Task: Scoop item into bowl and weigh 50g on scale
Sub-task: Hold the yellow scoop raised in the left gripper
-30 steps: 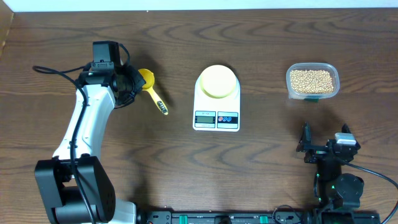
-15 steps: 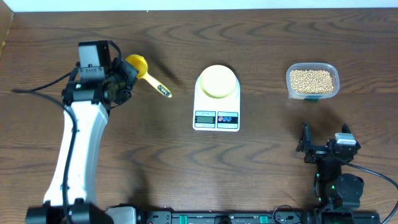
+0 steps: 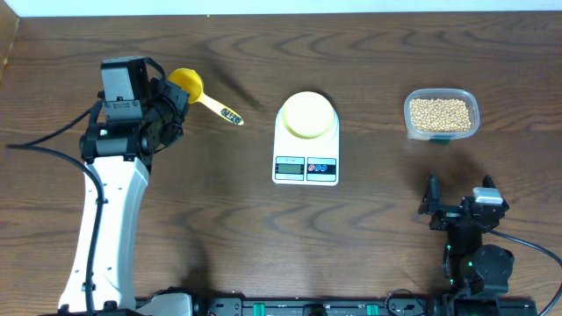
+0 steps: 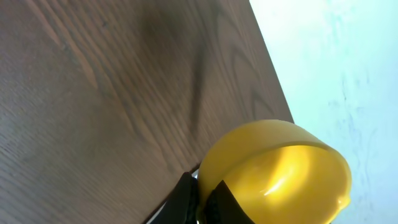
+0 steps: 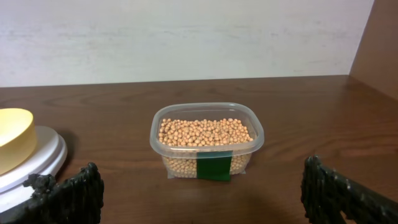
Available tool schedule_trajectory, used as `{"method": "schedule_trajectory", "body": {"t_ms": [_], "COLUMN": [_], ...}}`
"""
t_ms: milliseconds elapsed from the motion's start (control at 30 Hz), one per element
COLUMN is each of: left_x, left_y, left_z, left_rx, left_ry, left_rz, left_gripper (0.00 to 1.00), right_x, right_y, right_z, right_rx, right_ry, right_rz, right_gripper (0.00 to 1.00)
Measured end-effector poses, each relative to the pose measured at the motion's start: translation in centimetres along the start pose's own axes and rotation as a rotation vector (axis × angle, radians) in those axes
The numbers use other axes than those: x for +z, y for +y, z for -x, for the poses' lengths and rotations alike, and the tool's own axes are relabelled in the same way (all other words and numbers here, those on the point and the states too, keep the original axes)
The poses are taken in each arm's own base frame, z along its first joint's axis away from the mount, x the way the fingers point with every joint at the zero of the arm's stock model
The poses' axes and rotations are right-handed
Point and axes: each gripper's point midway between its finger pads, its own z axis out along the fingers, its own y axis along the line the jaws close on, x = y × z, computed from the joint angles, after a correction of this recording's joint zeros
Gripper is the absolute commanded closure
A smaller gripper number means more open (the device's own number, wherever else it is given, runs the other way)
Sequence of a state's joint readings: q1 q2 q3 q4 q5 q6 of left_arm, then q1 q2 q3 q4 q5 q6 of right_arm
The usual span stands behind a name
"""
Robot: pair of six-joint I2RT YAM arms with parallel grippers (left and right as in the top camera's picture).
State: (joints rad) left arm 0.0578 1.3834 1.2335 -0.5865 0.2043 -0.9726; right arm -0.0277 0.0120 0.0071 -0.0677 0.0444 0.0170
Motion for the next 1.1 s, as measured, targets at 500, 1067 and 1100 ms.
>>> {"method": "schedule_trajectory", "body": {"t_ms": [500, 1067, 1100], "left_x": [0.00, 0.59, 0.59], "left_y": [-0.34, -0.15, -0.16], "left_z": [0.20, 0.03, 0.01], "left_rx": [-0.017, -0.026, -0.026], "left_ry": [-0.008, 0.007, 0.007], "left_rz": [-0.014, -0.005, -0.006], "left_gripper": [0.92, 0.92, 0.92], "right_x": [0.00, 0.00, 0.00], "right_y": [0.00, 0.00, 0.00], "right_z": [0.00, 0.00, 0.00], "right_rx": [0.000, 0.000, 0.000], "right_ry": [0.000, 0.000, 0.000], "right_rz": [0.000, 0.000, 0.000], "right_gripper": [0.01, 0.01, 0.01]}}
